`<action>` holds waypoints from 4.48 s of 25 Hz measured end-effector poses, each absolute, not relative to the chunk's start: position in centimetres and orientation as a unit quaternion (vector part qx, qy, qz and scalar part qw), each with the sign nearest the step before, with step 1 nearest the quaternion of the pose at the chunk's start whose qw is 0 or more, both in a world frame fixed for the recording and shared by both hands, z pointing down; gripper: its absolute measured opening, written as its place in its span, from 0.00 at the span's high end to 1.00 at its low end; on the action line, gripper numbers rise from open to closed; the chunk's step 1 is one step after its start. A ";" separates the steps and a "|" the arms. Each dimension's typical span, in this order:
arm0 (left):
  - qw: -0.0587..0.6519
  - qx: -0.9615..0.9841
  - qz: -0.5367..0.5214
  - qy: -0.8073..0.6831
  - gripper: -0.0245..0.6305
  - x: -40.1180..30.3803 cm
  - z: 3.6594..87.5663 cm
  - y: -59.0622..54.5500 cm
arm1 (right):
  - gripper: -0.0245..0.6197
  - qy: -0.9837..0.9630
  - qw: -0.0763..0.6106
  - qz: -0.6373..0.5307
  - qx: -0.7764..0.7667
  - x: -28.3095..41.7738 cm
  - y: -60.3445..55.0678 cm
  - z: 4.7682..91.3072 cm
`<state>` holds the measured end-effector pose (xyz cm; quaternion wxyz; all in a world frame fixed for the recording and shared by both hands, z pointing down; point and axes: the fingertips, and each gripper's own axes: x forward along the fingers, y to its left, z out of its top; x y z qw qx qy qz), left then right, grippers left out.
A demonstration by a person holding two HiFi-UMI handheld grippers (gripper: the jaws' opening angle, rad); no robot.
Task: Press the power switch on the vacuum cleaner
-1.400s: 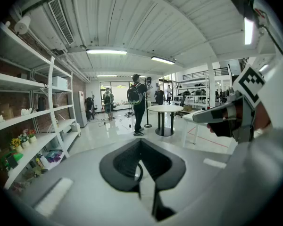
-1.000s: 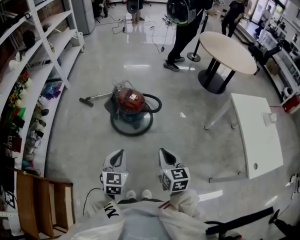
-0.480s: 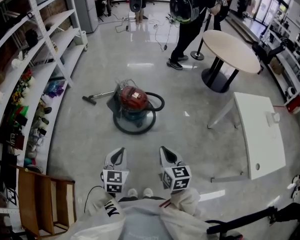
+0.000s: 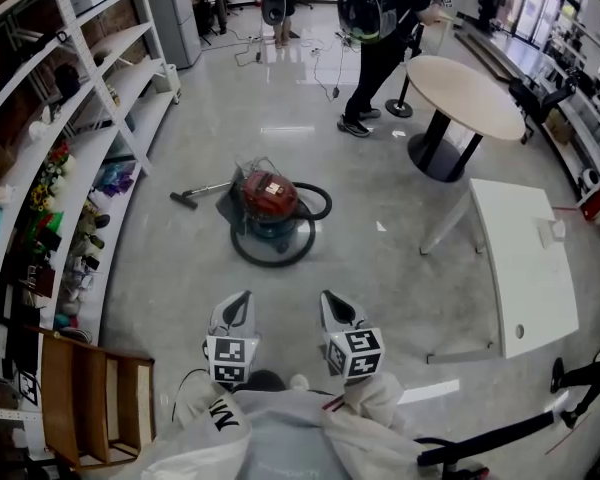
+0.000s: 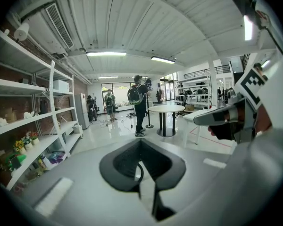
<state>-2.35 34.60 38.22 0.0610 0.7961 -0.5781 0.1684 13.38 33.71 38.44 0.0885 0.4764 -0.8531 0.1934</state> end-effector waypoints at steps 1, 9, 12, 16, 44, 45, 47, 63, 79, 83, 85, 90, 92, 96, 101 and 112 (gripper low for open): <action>0.060 0.797 0.170 -0.577 0.96 -2.3 38.2 34.7 | 0.96 -0.853 0.087 0.196 0.477 13.5 33.7 38.6; 0.054 0.795 0.177 -0.578 0.96 -2.2 38.3 34.2 | 0.96 -0.853 0.077 0.203 0.475 13.6 33.3 39.1; 0.054 0.797 0.179 -0.574 0.96 -2.2 38.5 33.6 | 0.96 -0.851 0.077 0.204 0.477 13.4 32.5 39.3; 0.062 0.799 0.179 -0.571 0.96 -2.5 39.3 32.6 | 0.96 -0.850 0.081 0.205 0.479 13.1 31.7 39.5; 0.094 0.810 0.163 -0.556 0.96 -7.3 40.3 17.7 | 0.96 -0.845 0.122 0.205 0.477 6.7 17.6 39.5; 0.095 0.810 0.162 -0.555 0.96 -7.5 40.4 17.3 | 0.96 -0.844 0.124 0.205 0.479 6.5 17.2 39.5; 0.096 0.812 0.161 -0.553 0.96 -7.8 40.4 16.5 | 0.96 -0.842 0.126 0.206 0.483 6.1 16.5 39.6; 0.099 0.827 0.152 -0.532 0.96 -12.2 40.5 11.4 | 0.96 -0.831 0.133 0.191 0.506 1.7 12.3 38.7; 0.097 0.824 0.143 -0.540 0.96 -13.1 40.7 9.8 | 0.96 -0.833 0.135 0.186 0.503 1.1 10.8 38.9; 0.093 0.821 0.147 -0.544 0.96 -13.0 41.1 8.5 | 0.96 -0.838 0.132 0.183 0.497 1.1 9.4 39.0; 0.089 0.823 0.147 -0.542 0.96 -12.6 40.8 7.8 | 0.96 -0.837 0.127 0.185 0.499 1.5 8.6 39.0; 0.093 0.825 0.156 -0.536 0.96 -11.5 40.7 6.3 | 0.96 -0.838 0.126 0.193 0.495 2.0 6.5 39.5; 0.091 0.823 0.160 -0.537 0.96 -11.2 40.6 5.4 | 0.96 -0.840 0.123 0.194 0.491 2.1 5.4 39.6; 0.093 0.820 0.167 -0.540 0.96 -10.7 41.1 3.3 | 0.96 -0.845 0.122 0.200 0.481 2.1 3.0 40.1; 0.095 0.817 0.176 -0.540 0.96 -9.6 41.4 0.3 | 0.96 -0.847 0.123 0.210 0.473 2.9 -0.3 40.8; 0.095 0.806 0.178 -0.556 0.96 -7.4 40.3 -6.3 | 0.96 -0.862 0.128 0.218 0.440 3.8 -7.1 40.7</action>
